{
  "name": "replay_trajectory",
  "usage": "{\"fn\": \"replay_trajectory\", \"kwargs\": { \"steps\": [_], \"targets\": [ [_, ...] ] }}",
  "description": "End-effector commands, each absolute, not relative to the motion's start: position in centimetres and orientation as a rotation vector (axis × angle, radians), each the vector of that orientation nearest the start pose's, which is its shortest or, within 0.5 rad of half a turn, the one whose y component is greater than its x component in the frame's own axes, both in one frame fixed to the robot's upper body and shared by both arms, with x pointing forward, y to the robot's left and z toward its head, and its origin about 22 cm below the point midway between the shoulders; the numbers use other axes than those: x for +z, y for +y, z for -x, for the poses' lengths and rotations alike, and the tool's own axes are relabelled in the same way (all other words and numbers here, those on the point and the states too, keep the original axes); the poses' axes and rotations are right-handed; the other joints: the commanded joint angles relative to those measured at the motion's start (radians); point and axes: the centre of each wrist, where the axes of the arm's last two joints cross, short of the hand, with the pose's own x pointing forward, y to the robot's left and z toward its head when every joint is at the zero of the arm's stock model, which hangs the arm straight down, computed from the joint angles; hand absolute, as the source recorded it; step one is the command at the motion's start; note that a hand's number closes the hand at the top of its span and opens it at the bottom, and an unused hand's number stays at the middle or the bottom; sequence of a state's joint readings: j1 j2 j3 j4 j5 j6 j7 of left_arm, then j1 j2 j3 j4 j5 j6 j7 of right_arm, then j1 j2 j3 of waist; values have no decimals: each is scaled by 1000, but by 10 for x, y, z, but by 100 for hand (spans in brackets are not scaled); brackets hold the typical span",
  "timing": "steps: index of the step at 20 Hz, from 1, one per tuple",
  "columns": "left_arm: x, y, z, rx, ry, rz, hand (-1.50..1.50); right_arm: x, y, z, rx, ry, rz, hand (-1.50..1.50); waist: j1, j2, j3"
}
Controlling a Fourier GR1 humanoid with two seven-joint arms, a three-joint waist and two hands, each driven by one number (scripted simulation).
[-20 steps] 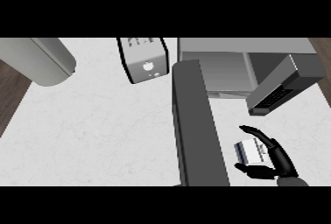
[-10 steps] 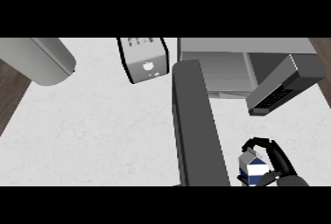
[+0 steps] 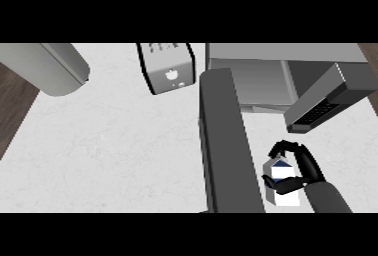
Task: Pick up the milk, place it into the microwave and close the microwave
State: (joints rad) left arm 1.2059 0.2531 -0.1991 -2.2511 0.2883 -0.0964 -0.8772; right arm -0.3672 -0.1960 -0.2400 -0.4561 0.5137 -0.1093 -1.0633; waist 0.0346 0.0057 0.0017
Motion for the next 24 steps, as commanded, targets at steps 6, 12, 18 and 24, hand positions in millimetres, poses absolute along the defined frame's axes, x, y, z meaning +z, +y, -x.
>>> {"fn": "replay_trajectory", "kwargs": {
  "steps": [6,12,18,24],
  "targets": [
    [50,262,21,206,-1981,-45,-150,-128,-298,-288,600,-1977,214,150,0,2,2],
    [59,282,32,210,-1977,-62,-150,-96,-266,-329,607,-2014,51,150,-8,-7,-1],
    [48,276,38,246,-1970,-99,-150,-76,-242,-341,596,-2049,213,150,-24,-11,-2],
    [60,288,24,231,-1943,-79,-150,-15,-226,-392,559,-2025,248,150,-20,-4,-1]
  ]
}}
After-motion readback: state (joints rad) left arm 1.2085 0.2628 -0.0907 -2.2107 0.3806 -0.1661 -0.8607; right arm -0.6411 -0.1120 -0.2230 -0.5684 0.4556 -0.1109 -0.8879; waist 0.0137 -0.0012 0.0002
